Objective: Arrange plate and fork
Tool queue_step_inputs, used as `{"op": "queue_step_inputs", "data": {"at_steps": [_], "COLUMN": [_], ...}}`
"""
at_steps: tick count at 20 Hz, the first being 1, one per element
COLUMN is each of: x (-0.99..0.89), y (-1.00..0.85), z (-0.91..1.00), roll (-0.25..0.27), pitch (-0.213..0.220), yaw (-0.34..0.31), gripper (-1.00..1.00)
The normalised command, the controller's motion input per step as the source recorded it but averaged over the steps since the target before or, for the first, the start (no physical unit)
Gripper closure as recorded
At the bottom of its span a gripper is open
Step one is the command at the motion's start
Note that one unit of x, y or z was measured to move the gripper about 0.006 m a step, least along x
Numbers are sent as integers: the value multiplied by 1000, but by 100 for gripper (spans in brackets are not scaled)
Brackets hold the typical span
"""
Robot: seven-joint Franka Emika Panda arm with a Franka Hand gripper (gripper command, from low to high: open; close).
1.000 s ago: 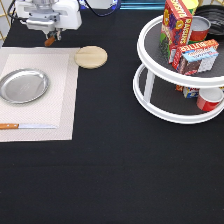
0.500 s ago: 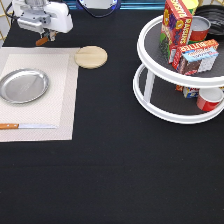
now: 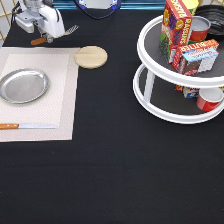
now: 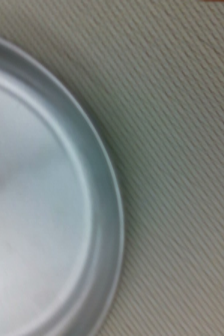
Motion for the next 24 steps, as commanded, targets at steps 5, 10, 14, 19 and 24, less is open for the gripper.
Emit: {"op": "queue_step_inputs", "data": {"at_steps": [5,10,14,19,24], "x": [0,24,309,320,237], "y": [-573,-425,-186,-85,-109], "z": [-109,-208,-65,-90,-199], "roll": [0,4,0,0,0], "pitch": [-19,-47,-54,-53,-59], "yaw": [-146,-183,-239,-269,-268], "gripper": [100,100,100,100,100]}}
